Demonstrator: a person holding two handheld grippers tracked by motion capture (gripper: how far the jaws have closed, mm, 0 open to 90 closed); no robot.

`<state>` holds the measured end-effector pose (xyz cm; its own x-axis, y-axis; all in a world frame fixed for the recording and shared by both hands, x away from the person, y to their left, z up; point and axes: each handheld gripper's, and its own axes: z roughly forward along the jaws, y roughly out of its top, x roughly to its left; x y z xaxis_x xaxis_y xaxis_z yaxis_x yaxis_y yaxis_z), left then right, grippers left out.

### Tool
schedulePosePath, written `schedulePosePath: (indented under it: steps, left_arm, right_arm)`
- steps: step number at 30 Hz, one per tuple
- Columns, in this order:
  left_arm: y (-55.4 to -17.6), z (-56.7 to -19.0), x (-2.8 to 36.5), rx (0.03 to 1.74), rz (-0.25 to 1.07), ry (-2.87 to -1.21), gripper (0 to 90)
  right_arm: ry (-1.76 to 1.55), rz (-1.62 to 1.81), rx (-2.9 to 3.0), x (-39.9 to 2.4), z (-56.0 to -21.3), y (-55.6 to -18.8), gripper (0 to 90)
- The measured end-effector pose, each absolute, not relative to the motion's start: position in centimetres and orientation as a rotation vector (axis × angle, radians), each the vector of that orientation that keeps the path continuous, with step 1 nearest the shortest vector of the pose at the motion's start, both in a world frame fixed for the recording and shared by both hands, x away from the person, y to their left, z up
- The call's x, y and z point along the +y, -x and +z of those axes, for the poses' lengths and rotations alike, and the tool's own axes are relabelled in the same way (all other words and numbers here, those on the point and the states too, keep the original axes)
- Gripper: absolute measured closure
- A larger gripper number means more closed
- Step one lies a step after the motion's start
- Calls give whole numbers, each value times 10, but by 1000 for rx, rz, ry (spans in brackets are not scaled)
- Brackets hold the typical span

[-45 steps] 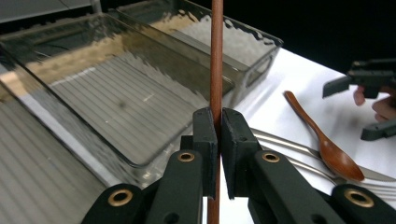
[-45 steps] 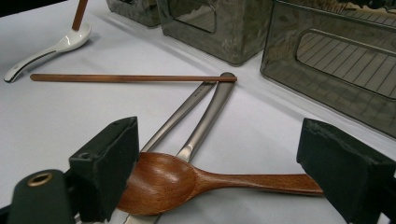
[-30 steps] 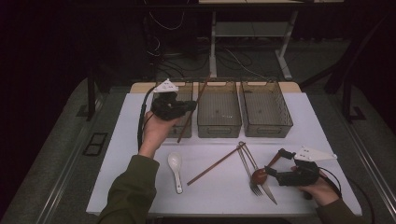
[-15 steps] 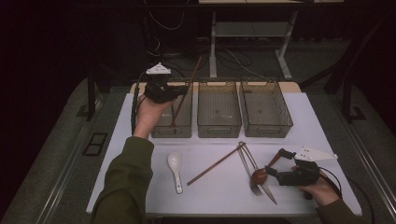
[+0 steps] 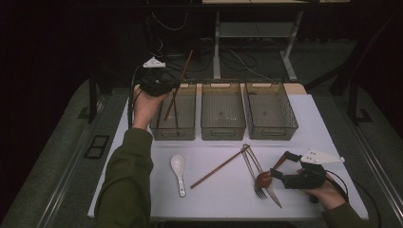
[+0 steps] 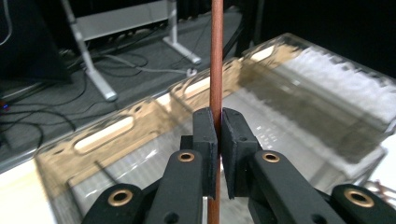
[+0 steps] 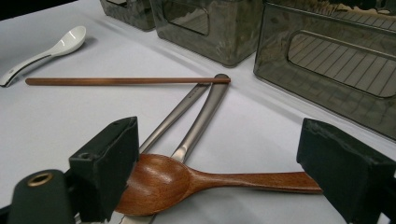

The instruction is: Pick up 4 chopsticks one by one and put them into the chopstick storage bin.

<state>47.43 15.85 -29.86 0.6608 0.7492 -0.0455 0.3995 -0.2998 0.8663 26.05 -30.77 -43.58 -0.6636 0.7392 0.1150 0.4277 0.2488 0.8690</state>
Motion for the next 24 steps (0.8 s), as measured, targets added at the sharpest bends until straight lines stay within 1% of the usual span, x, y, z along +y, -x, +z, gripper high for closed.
schedulePosePath:
  steps: [12, 24]
  left_arm:
    - [-486, -324, 171, 977, 465, -1985, 837]
    - [-491, -362, 179, 1113, 383, -2044, 837]
  right_arm:
    - [-1083, 1379, 2206, -308, -436, -260, 130]
    - [-1083, 1372, 2212, -307, -437, -260, 130]
